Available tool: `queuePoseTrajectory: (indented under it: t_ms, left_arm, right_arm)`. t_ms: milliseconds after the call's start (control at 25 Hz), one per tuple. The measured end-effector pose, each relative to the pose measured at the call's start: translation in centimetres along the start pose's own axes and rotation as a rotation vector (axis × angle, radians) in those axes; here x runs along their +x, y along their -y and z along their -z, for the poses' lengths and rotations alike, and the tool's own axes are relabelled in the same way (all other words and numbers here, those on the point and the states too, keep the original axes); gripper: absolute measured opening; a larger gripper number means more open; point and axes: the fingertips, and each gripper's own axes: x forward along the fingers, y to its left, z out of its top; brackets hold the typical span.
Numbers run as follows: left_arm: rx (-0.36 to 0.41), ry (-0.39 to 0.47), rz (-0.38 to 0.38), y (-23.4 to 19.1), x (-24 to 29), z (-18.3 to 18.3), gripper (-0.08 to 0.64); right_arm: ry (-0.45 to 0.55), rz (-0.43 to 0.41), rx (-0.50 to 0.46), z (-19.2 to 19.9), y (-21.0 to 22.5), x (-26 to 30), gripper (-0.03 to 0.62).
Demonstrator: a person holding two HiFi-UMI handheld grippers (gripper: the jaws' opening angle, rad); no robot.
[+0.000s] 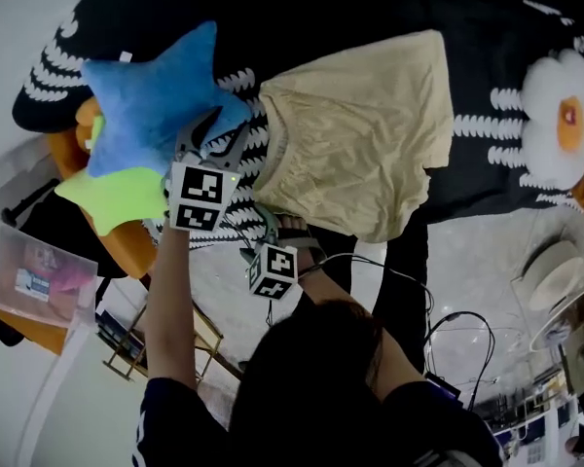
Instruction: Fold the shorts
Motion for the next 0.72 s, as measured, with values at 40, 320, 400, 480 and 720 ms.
queuePoseTrajectory:
  t_ms: [40,320,400,480,720]
  left_arm:
    - [-0.017,-0.008,0.023,0.4,-0.7,0.9,0.184]
    - [-0.103,-0.098,0.2,4.7,-3.3,7.0,0.154]
    - [-0.14,-0.106,0.219,5.7,-3.5,8.1,0.127]
    - [-0.152,-0.124,0.251,6.7,-3.7,9.4,0.104]
    - [-0.201,-0.142,0.317,11.4,-2.7,11.9,0.091]
  right_arm:
    - [0.001,-0.019,-0.021,-0.3,-0.3,-0.1,0.455]
    - [0.01,-0.113,-0.439,-1.6,-3.7,-2.8,0.415]
    - [-0.018,-0.109,-0.347,-0.1,-1.9,-3.7,0.393]
    - [-0.053,-0.064,-0.28,1.4,1.1,-4.9,0.345]
    - [-0.163,0.024,-0.388,2.7,10.1,-7.8,0.276]
